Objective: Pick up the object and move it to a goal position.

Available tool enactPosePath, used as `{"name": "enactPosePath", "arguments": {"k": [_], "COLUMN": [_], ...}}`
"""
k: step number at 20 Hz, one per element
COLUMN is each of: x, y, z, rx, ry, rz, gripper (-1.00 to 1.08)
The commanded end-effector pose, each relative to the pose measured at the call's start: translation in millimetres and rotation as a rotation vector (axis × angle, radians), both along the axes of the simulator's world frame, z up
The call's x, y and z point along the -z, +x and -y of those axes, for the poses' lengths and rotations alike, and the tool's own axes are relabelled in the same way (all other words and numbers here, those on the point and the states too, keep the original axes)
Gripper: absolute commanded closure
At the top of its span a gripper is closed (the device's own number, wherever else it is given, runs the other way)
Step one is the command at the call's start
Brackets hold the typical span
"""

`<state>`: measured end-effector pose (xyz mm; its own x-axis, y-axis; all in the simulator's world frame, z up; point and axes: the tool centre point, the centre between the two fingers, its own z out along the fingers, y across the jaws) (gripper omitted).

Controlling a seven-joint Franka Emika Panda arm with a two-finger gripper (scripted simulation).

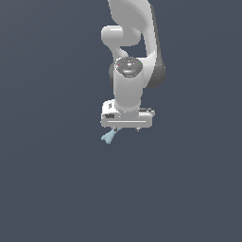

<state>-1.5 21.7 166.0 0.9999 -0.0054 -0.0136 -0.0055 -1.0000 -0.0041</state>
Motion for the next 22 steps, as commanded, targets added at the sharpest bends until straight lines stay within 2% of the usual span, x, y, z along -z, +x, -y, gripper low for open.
{"name": "enactPosePath", "arguments": {"k": [1, 11, 17, 22], "x": [0, -33, -27, -12], "y": [0, 14, 11, 3], "z": [0, -1, 1, 6], "rx": [0.000, -0.009, 0.009, 0.073], "ry": [0.000, 0.007, 0.008, 0.010], "rz": [0.000, 0.053, 0.049, 0.045], "gripper": [-0.92, -0.92, -0.92, -0.92]}}
